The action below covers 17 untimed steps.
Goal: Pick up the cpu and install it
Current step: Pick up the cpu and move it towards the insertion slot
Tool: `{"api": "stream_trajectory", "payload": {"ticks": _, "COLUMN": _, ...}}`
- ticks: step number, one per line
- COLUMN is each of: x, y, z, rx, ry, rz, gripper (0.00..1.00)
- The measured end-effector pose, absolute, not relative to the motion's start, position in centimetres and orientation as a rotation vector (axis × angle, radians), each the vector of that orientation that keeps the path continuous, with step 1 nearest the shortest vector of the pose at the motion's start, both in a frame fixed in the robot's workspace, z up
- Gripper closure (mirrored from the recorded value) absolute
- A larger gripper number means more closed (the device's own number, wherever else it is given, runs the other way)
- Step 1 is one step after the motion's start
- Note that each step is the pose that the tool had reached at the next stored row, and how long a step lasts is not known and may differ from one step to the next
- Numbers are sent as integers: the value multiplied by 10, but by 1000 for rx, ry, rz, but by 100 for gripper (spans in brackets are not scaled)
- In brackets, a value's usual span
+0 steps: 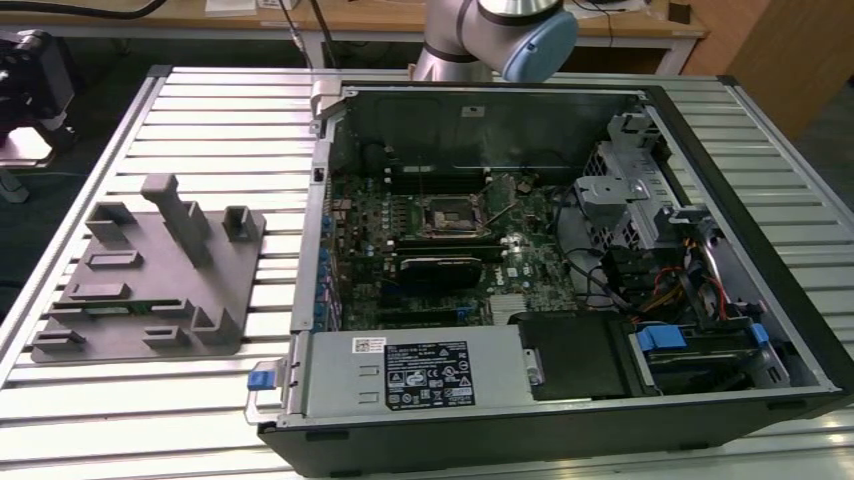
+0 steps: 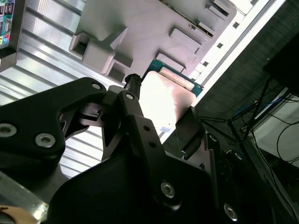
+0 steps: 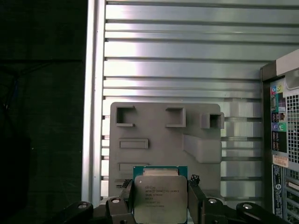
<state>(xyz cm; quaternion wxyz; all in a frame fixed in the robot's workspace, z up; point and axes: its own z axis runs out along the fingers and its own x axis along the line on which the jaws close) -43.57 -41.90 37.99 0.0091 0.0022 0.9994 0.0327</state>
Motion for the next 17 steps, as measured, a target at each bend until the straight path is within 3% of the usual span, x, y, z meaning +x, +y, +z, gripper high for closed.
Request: {"api": "stream_trajectory", "payload": {"ticks": 17, "x": -417, "y": -419, "z": 380, "rx": 7, "ry": 3122, "rz": 102, "gripper": 45}}
